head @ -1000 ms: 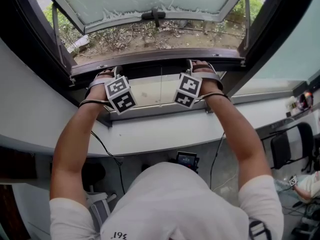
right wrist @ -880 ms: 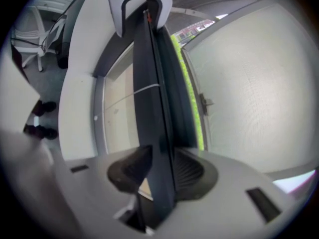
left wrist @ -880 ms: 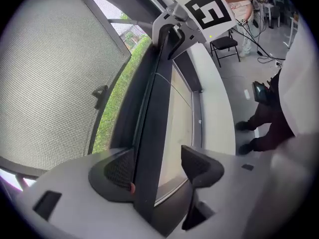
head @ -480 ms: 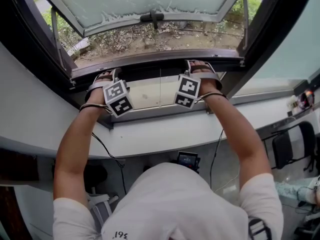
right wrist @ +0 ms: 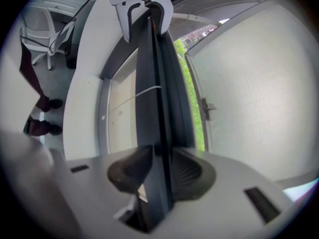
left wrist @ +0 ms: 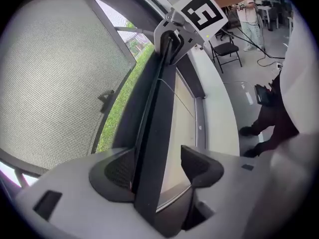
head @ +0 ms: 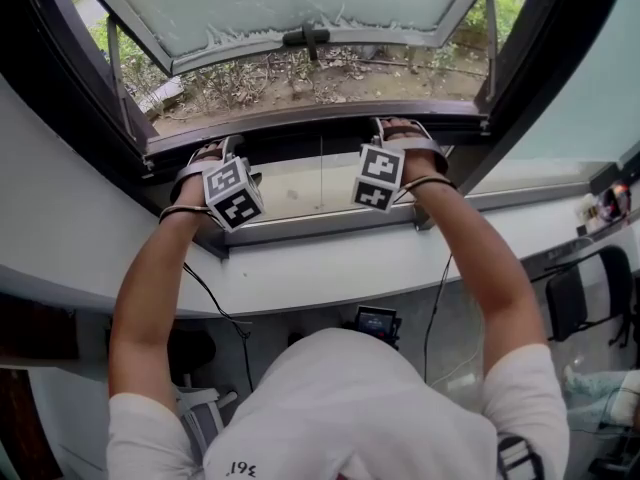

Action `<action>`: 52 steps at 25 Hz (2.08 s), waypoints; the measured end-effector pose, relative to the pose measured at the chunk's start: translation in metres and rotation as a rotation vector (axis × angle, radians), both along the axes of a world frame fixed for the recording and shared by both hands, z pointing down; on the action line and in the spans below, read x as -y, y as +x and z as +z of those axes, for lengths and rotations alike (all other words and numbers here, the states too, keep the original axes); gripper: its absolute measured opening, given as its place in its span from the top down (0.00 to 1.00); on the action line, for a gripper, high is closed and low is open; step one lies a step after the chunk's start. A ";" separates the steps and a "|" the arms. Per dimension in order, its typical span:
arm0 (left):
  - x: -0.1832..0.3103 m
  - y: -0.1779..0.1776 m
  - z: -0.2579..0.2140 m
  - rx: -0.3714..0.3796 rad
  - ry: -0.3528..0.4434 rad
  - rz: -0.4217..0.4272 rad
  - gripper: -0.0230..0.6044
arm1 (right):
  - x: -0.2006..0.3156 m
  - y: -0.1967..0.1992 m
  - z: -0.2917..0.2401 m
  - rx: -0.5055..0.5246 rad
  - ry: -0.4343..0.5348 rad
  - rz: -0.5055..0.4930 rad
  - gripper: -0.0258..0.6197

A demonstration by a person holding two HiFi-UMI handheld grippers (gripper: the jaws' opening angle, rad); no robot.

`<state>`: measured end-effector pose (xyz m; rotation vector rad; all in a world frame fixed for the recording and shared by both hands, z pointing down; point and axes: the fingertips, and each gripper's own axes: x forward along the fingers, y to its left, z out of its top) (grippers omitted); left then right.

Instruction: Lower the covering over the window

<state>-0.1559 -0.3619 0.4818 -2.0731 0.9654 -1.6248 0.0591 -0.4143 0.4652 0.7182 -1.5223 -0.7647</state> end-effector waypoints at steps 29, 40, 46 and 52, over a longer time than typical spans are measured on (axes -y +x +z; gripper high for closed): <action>-0.012 0.008 -0.030 -0.265 0.041 -0.051 0.58 | -0.009 0.003 -0.009 0.109 -0.002 0.019 0.75; -0.021 0.019 -0.062 -0.587 0.095 -0.156 0.78 | -0.023 0.004 -0.025 0.215 0.003 0.041 0.76; -0.027 0.023 -0.071 -0.651 0.119 -0.173 0.78 | -0.027 0.004 -0.042 0.310 0.027 0.056 0.76; -0.029 0.017 -0.091 -0.732 0.164 -0.225 0.81 | -0.034 0.001 -0.068 0.431 0.047 0.074 0.79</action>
